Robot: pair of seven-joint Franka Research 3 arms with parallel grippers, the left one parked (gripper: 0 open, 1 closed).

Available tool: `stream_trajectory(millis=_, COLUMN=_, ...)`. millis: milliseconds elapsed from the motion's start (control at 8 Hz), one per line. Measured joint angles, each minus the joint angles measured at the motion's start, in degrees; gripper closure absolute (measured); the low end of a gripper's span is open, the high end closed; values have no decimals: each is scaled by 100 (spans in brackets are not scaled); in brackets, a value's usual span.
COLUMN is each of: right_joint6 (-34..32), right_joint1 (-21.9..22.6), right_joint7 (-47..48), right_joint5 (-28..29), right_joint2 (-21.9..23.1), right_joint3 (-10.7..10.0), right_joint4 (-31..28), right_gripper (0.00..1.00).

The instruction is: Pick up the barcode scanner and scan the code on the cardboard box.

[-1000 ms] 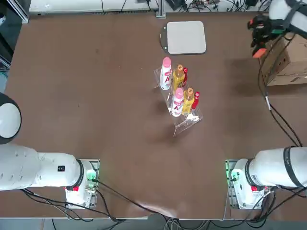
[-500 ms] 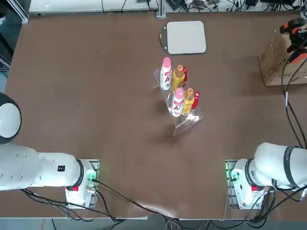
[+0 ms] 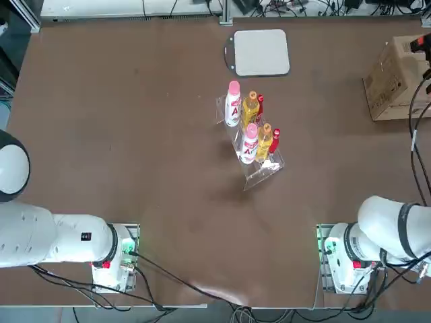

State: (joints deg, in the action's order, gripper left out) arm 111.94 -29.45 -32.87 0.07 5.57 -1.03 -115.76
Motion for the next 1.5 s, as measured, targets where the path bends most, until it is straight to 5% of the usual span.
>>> stream_trajectory(millis=500, right_joint6=-3, right_joint1=-22, right_joint7=-232, right_joint5=3, right_joint2=-799, right_joint3=25, right_joint4=863, right_gripper=58)
stream_trajectory(millis=1500, right_joint6=-47, right_joint1=-29, right_joint7=-248, right_joint5=6, right_joint2=-867, right_joint3=26, right_joint4=941, right_gripper=58)
